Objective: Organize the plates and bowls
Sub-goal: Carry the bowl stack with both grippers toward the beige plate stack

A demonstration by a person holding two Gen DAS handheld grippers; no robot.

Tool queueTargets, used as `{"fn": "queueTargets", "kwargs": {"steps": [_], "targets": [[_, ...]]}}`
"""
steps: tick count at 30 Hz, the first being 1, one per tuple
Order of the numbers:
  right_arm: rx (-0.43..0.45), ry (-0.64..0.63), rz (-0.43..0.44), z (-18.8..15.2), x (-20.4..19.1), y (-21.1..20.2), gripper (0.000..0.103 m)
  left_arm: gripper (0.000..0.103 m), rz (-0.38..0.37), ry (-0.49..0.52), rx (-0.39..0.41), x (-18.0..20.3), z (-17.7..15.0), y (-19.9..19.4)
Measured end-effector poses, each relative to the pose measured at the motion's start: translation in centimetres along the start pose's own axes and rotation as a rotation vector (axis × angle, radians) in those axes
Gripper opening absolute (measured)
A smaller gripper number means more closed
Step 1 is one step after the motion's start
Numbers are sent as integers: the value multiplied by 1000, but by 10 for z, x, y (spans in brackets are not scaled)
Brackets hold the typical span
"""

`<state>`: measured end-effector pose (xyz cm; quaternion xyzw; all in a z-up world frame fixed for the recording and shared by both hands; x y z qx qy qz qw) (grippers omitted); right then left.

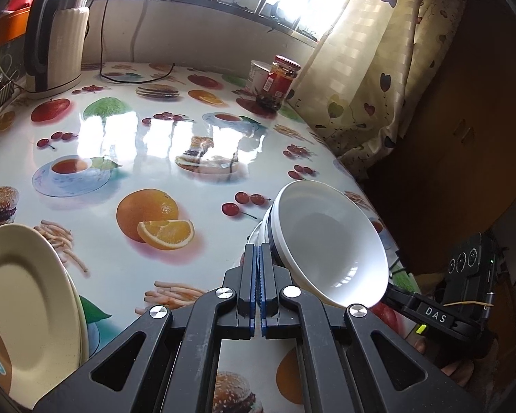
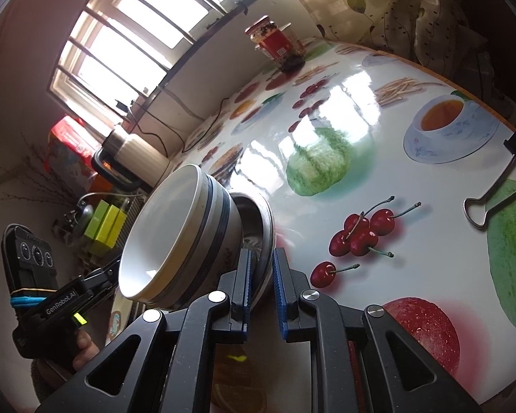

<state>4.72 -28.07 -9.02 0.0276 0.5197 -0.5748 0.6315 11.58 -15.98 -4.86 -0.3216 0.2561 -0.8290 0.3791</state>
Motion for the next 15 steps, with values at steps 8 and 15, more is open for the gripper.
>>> {"fn": "queueTargets", "kwargs": {"steps": [8, 15], "targets": [[7, 11, 13, 1, 3, -2, 14, 0, -20, -11, -4, 5, 0, 4], [6, 23, 24, 1, 6, -3, 14, 2, -25, -37, -62, -2, -10, 16]]}}
Point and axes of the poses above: each gripper's, at about its wrist camera, not at the fingertips, and y roughly the way its jaws point, x to its right, z to its top, the point moved 10 cm from there along y, roughly the way its jaws point, and after that the axes turned 5 degrees about y, right-handed, at the moved point
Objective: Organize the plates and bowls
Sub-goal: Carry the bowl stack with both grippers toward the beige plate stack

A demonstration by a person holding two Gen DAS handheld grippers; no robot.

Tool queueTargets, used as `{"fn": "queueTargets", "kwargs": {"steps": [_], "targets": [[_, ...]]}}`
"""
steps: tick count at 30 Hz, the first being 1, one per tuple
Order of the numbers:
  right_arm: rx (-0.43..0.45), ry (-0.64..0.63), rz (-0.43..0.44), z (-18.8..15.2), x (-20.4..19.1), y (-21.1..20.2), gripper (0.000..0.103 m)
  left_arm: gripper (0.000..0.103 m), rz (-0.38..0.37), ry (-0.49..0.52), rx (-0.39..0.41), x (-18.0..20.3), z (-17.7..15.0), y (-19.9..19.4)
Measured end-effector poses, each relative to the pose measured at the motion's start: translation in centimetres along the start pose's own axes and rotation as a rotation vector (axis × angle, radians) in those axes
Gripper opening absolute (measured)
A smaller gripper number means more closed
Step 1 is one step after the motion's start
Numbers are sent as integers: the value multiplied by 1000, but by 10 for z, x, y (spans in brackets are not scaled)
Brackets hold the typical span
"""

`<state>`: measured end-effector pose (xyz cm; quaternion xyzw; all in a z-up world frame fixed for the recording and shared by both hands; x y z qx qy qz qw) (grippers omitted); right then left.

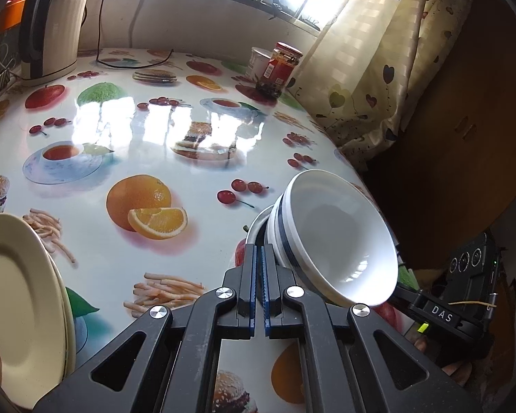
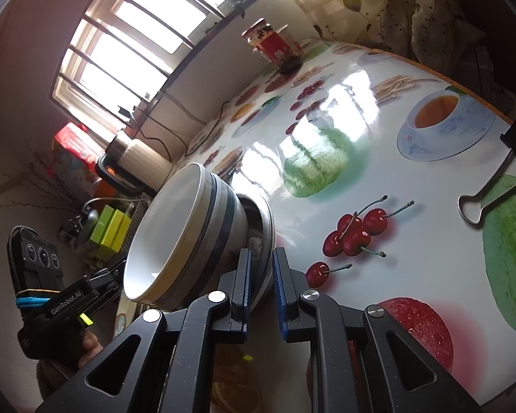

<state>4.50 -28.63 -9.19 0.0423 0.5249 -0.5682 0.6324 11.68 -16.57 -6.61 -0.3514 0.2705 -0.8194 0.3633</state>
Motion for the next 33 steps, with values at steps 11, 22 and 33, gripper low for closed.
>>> {"fn": "queueTargets", "kwargs": {"steps": [11, 22, 33], "targets": [[14, -27, -38, 7, 6, -3, 23, 3, -89, -62, -37, -4, -9, 10], [-2, 7, -13, 6, 12, 6, 27, 4, -147, -116, -58, -7, -4, 14], [-7, 10, -5, 4, 11, 6, 27, 20, -183, -182, -101, -13, -13, 19]]}}
Point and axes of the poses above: each gripper's, at about its wrist camera, not at the fingertips, and y roughly the way its jaws point, x to its right, z to its top, the point moved 10 cm from there along y, roughly the way its jaws point, and after that the axes turned 5 degrees about y, right-handed, at the moved point
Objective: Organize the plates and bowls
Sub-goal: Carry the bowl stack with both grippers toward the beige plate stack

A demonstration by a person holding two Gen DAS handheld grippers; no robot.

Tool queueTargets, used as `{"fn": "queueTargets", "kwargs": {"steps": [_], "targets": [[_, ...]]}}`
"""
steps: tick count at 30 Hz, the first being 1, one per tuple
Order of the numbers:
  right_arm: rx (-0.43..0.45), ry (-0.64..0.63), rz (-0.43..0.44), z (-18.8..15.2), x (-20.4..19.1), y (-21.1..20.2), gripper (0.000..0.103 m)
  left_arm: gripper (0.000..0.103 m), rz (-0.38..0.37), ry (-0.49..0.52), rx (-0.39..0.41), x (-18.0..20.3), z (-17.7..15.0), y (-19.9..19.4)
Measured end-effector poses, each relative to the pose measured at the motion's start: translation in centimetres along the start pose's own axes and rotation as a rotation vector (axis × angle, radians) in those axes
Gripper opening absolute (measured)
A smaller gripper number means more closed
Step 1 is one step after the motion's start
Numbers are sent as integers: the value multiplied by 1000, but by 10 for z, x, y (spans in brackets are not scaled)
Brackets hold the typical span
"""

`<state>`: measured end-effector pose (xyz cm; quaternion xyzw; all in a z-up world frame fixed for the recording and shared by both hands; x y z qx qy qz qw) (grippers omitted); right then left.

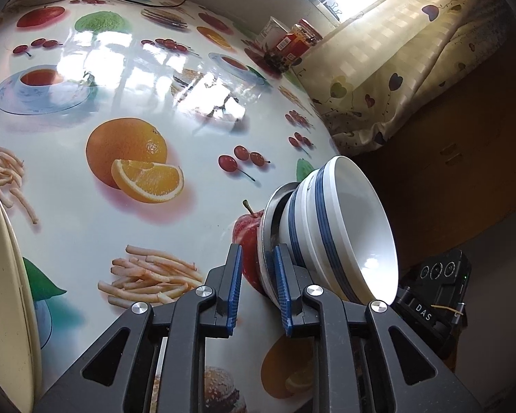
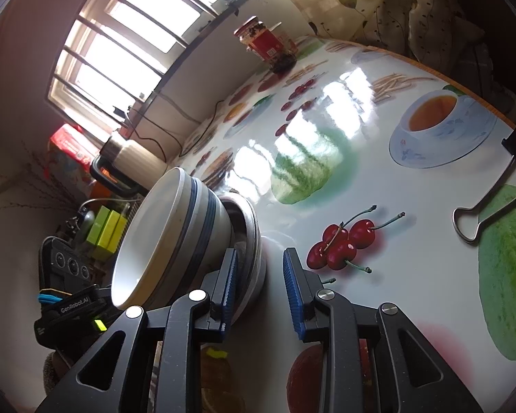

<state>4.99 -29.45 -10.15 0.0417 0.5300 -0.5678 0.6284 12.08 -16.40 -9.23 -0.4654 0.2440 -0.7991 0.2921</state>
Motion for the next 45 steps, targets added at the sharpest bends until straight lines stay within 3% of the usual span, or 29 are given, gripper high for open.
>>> {"fn": "queueTargets", "kwargs": {"steps": [6, 9, 13, 24, 45], "targets": [[0, 15, 11, 0, 1, 1, 27, 13, -8, -6, 13, 3, 2, 2], [-5, -1, 16, 0, -1, 0, 22, 10, -15, 0, 5, 5, 1, 6], [-12, -26, 36, 0, -7, 1, 16, 9, -8, 9, 1, 7, 0, 10], [-18, -74, 19, 1, -8, 2, 15, 10, -15, 16, -5, 9, 0, 11], [21, -105, 9, 2, -10, -5, 13, 9, 67, 147, 29, 20, 0, 1]]}}
Point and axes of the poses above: each gripper's, at about its wrist camera, not at the fingertips, and y roughly the way its jaws point, x to its right, z to its top, the point moved 10 cm from there along y, roughly the way its jaws point, and after that the axes turned 5 degrees about y, right-handed, at the moved point
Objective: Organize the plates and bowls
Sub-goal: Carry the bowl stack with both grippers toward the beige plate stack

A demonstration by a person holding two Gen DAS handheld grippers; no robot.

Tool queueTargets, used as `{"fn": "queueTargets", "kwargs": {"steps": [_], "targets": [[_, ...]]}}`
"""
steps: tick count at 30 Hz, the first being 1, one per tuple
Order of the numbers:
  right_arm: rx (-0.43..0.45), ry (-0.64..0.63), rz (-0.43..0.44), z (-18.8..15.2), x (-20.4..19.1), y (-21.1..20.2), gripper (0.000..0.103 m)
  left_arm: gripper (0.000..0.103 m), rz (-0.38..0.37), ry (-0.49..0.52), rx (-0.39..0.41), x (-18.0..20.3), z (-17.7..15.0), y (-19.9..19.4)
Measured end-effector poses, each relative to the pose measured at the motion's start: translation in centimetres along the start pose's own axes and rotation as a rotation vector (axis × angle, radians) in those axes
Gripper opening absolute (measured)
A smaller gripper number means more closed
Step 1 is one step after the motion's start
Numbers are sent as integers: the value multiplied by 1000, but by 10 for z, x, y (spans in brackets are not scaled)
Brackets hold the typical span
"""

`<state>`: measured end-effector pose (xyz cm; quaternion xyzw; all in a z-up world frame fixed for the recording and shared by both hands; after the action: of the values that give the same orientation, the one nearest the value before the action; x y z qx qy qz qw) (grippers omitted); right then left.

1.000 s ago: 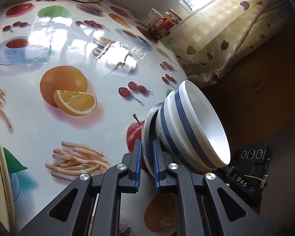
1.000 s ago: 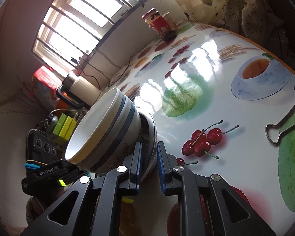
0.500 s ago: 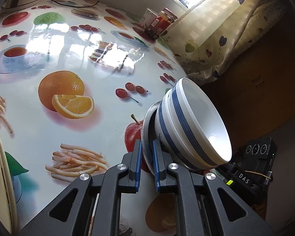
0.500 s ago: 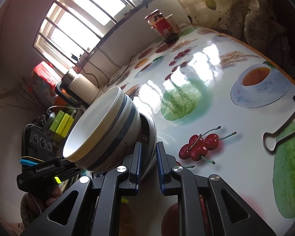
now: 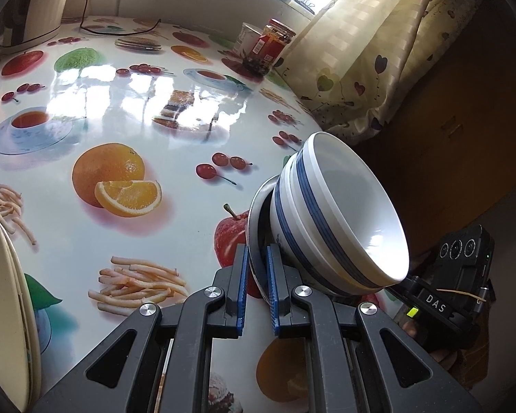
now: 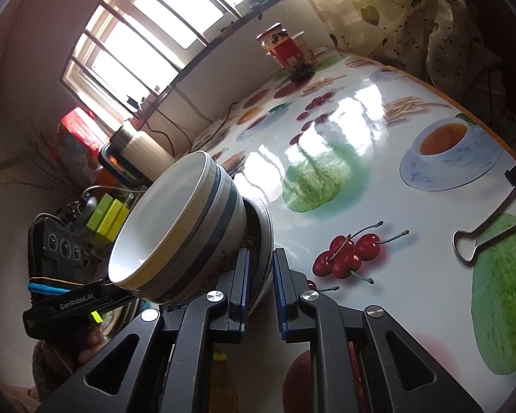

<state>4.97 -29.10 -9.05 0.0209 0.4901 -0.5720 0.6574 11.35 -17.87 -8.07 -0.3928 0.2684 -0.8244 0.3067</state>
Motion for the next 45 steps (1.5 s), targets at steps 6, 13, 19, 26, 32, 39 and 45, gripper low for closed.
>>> {"fn": "queueTargets", "kwargs": {"steps": [6, 13, 19, 26, 32, 39, 45], "targets": [[-1, -8, 0, 1, -5, -2, 13, 9, 9, 3, 8, -1, 0, -7], [-2, -29, 7, 3, -19, -4, 13, 9, 21, 2, 26, -4, 1, -23], [-13, -48, 19, 2, -34, -3, 13, 9, 38, -6, 45, -10, 2, -39], [-28, -75, 39, -1, -58, 0, 13, 9, 58, -21, 67, -21, 5, -60], [-48, -97, 58, -3, -76, 8, 13, 9, 83, -37, 81, -33, 5, -76], [-84, -125, 75, -9, -97, 24, 13, 9, 113, -67, 105, -53, 4, -96], [-117, -155, 93, -16, -118, 39, 13, 9, 140, -95, 124, -73, 1, -114]]}}
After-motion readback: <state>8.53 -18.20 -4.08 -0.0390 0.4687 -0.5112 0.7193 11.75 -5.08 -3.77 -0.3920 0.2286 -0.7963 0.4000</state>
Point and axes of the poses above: each gripper's, at about its wrist camera, not at the fingertips, and y roughly the way its jaws point, x to its right, z to its top, the point moved 10 cm from there along y, roughly the way its jaws point, and after that the axes turned 5 degrees about y, right-handed, at the moved point
